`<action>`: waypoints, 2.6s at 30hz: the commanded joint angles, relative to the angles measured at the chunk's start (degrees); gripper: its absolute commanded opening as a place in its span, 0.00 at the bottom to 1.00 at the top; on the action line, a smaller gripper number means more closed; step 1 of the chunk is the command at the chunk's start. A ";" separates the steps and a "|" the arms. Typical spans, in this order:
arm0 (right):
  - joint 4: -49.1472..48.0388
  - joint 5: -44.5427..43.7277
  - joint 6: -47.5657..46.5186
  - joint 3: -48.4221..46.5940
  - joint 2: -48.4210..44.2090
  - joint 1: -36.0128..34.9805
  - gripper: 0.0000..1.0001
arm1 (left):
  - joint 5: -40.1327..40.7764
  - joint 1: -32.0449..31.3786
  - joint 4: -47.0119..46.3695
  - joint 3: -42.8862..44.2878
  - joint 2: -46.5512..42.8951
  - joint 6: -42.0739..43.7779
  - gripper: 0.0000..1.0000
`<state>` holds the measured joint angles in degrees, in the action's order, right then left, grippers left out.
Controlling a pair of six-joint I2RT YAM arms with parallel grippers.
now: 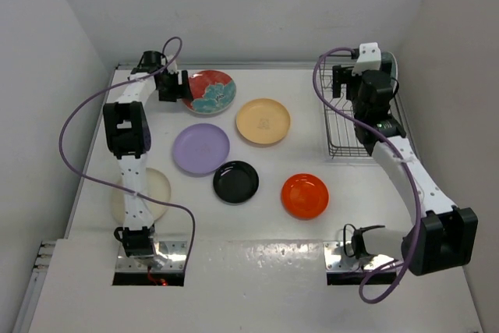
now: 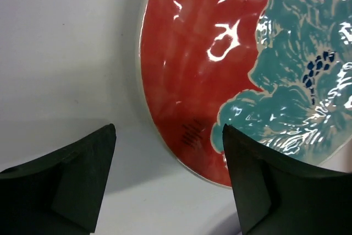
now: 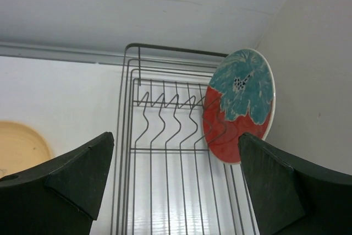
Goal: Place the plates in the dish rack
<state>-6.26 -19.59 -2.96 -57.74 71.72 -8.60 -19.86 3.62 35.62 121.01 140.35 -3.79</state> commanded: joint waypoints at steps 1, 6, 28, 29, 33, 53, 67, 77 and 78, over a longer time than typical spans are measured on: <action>-2.96 -2.11 1.55 -0.62 -3.26 -1.42 0.93 | -9.75 0.25 -0.20 -0.51 3.08 -5.78 0.79; -5.16 -3.00 0.33 -0.80 -4.22 -3.79 0.93 | -16.78 0.25 -2.83 -1.22 5.97 -9.29 0.56; 12.23 30.65 -0.29 -14.06 10.09 -12.75 0.96 | -28.83 1.05 -14.43 8.02 -11.58 -11.17 0.00; 13.72 31.54 -0.12 -14.59 12.19 -12.93 0.96 | -28.83 0.43 -14.43 7.14 -13.25 -10.19 0.00; 14.52 36.01 1.29 -17.85 15.02 -13.37 0.96 | -30.15 -2.91 -11.20 3.97 -20.80 -4.40 0.00; 15.84 40.76 0.77 -15.40 11.07 -10.39 0.98 | -20.13 -23.64 19.40 12.76 -24.78 22.94 0.00; 16.98 56.85 0.68 -14.86 14.49 -9.24 0.93 | -19.24 -31.39 24.24 11.35 -30.13 30.16 0.00; 9.79 59.68 0.40 -5.11 16.95 -9.94 0.73 | -26.54 -31.91 28.89 10.83 -33.21 34.29 0.00; 8.56 59.67 1.72 -5.02 17.13 -9.77 0.68 | -26.55 -31.92 28.90 10.83 -33.22 34.29 0.00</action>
<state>9.78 38.22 -2.90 -63.05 89.03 -18.24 -37.98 -27.70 65.93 129.67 112.66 29.58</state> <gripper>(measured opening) 0.700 0.045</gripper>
